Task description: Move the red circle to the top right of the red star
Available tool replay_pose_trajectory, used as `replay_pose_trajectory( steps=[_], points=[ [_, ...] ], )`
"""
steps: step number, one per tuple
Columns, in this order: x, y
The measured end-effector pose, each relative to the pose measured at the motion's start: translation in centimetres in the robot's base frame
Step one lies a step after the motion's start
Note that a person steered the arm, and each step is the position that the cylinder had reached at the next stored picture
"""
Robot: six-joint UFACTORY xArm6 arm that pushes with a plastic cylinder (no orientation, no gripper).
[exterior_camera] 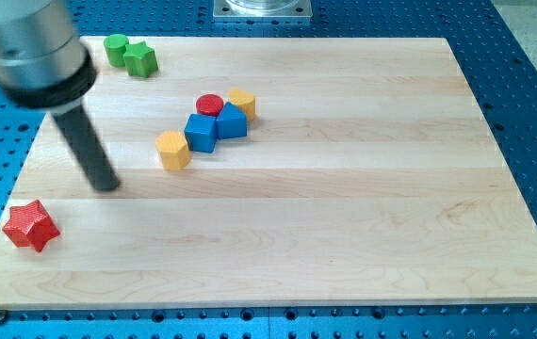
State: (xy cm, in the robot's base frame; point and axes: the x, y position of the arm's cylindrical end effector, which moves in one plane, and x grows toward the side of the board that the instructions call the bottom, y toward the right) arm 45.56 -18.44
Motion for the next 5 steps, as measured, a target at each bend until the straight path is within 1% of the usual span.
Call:
replay_pose_trajectory(
  steps=[1, 2, 3, 4, 5],
  points=[
    [-5.8, 3.7],
    [-11.1, 9.0],
    [-13.2, 15.5],
    [-8.7, 13.6],
    [-7.9, 10.0]
  ],
)
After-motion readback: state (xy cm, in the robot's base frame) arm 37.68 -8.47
